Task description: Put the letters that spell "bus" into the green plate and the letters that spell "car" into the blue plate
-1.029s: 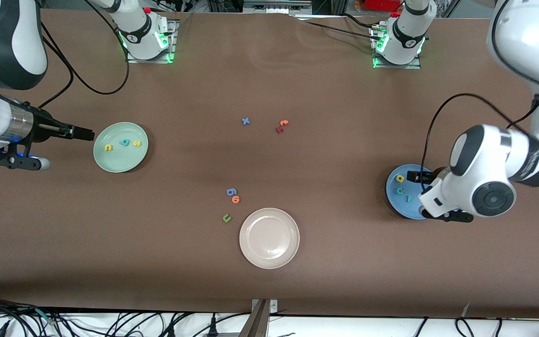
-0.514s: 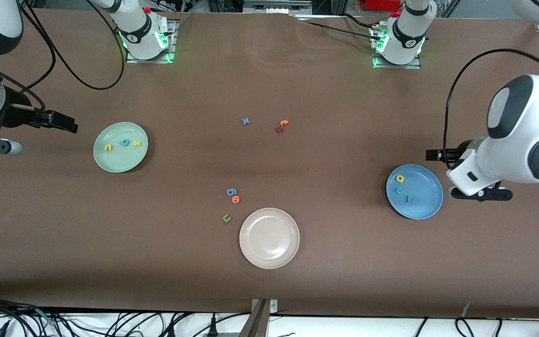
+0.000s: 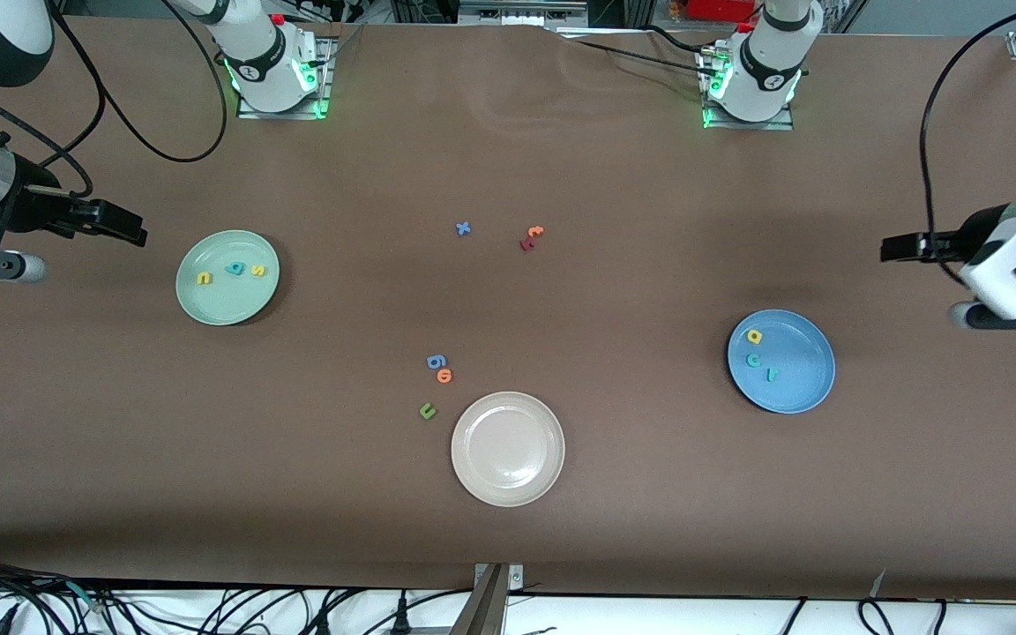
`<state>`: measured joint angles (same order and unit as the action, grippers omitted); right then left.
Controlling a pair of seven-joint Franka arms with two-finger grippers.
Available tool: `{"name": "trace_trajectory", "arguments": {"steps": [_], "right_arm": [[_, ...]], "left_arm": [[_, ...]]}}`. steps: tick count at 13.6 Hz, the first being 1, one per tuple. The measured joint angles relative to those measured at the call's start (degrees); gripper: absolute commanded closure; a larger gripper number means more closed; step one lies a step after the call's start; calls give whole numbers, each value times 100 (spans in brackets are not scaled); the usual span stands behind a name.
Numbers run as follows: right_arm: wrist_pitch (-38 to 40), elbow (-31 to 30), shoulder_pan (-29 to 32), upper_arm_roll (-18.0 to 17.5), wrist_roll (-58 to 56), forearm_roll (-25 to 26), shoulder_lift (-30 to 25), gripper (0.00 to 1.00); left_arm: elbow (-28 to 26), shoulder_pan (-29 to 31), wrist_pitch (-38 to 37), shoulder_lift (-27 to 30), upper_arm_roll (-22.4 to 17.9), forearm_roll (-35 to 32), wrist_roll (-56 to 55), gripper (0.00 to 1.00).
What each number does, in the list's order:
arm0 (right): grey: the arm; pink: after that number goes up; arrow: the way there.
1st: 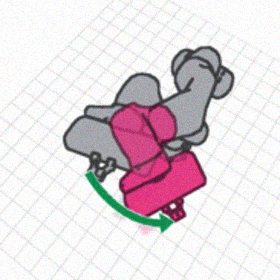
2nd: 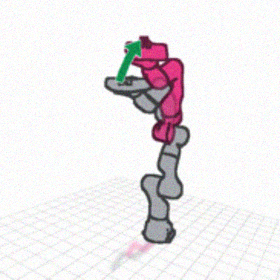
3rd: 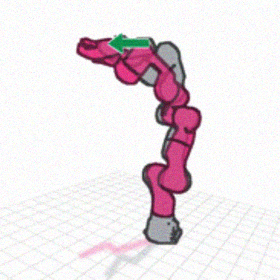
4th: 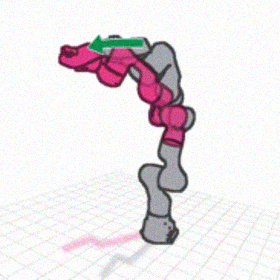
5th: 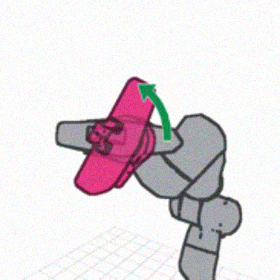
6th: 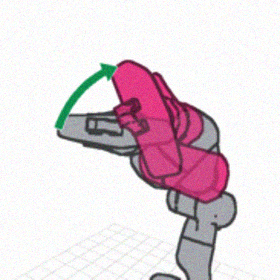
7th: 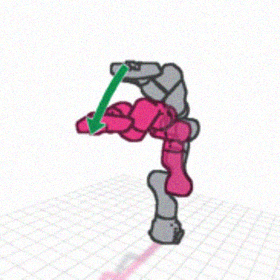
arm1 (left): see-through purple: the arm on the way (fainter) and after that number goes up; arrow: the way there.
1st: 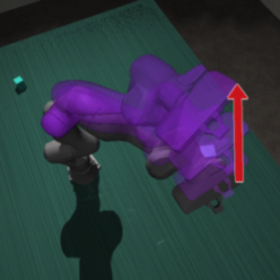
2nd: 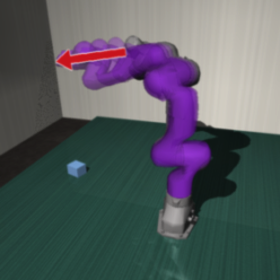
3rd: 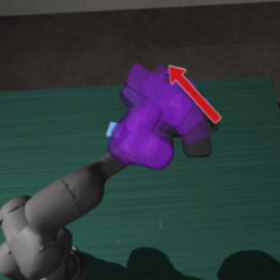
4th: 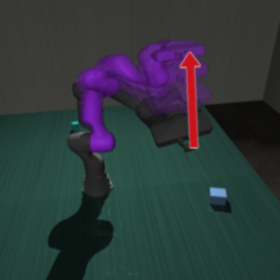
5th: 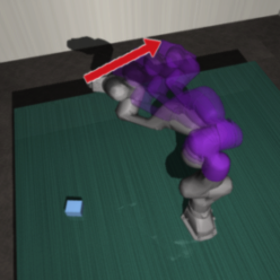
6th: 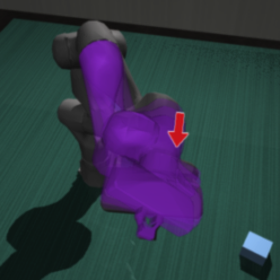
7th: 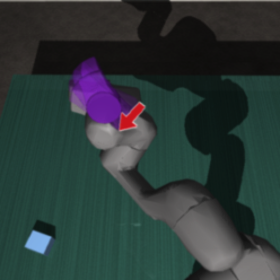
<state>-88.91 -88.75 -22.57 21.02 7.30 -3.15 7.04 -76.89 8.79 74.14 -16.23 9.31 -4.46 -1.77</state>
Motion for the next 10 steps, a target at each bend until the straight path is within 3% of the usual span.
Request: {"name": "trace_trajectory", "arguments": {"steps": [1,4,5,10], "right_arm": [[-21,0,159,-184,0,11,-7,1],[-193,-16,1378,-1483,1,120,-39,1],[-297,-69,1614,-1716,0,131,-68,1],[-647,-512,1728,-1855,0,137,-281,0]], "left_arm": [[-97,-139,10,159,-199,5,7,0],[-566,-354,472,633,-367,5,-41,0],[-721,-430,648,769,-384,5,-160,0],[-919,-509,1257,1120,-415,5,-344,0]]}}
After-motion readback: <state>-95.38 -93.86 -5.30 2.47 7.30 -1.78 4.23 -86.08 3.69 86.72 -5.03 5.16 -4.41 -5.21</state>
